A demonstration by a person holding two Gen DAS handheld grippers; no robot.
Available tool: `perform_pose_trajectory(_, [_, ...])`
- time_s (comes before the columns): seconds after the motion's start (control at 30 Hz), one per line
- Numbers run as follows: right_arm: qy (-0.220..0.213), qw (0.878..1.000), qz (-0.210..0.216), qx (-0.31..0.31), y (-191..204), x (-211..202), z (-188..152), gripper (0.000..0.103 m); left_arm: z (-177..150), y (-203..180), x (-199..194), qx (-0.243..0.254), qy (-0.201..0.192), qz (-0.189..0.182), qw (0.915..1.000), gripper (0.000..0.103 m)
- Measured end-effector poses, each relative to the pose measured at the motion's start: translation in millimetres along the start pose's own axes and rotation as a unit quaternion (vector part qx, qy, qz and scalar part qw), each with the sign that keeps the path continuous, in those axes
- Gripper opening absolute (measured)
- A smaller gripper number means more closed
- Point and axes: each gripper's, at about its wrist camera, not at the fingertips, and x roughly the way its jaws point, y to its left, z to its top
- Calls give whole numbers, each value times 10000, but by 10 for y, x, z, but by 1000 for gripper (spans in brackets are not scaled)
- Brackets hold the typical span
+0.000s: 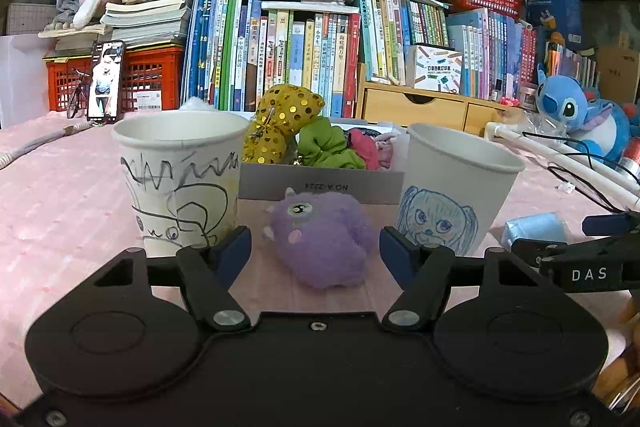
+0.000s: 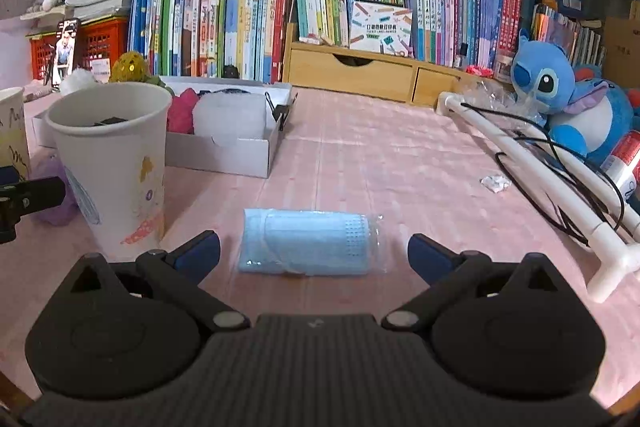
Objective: Organize soft objects
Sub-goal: 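Grasp the purple fuzzy plush with the left tool while the right tool grasps the blue mask packet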
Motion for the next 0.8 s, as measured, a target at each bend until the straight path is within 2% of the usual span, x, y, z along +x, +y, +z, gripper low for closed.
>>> perform_pose_trajectory(0.6, [439, 9990, -23, -16, 43, 120, 54, 103, 45, 20, 156, -195, 336, 27, 9992, 55])
perform_pose_trajectory(0.8, [451, 9990, 5, -29, 58, 152, 76, 101, 57, 37, 171, -246, 372, -85, 9990, 44])
